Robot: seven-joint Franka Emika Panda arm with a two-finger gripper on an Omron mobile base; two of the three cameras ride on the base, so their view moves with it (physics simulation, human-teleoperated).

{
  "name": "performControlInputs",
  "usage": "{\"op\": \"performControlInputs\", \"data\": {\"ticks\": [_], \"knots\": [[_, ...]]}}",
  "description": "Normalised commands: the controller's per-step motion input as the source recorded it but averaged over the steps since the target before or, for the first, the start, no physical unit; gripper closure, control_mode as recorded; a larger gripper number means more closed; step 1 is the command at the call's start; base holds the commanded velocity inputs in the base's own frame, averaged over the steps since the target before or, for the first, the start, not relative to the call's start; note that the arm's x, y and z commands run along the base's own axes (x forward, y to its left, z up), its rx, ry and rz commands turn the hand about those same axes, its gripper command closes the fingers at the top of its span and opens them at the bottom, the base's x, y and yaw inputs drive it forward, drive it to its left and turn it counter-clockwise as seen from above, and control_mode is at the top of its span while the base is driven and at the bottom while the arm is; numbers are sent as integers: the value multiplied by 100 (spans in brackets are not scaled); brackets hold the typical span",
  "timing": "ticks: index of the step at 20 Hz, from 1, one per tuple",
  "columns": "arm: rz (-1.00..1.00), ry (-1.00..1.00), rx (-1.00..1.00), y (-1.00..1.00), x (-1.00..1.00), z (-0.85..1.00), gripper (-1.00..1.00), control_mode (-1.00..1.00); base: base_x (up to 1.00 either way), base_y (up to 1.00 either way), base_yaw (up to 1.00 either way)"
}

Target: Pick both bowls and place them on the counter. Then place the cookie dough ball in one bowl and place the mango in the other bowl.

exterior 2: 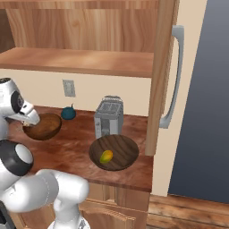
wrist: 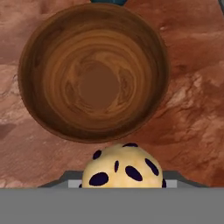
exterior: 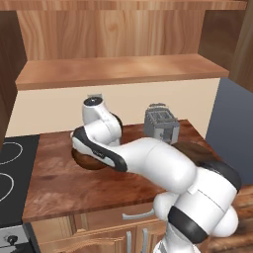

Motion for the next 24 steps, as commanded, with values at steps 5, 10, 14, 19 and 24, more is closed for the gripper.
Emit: {"op": "performControlInputs", "data": {"ticks": [5, 10, 14, 19, 24], "knots": [[9, -1, 0, -1, 57, -32, 100, -100, 0, 0, 0], [6, -1, 0, 1, 57, -30, 100, -100, 0, 0, 0], [5, 1, 0, 7, 38, -12, 100, -100, 0, 0, 0], [5, 8, 0, 11, 9, -26, 100, -100, 0, 0, 0], [4, 6, 0, 13, 12, -33, 100, -100, 0, 0, 0]]}}
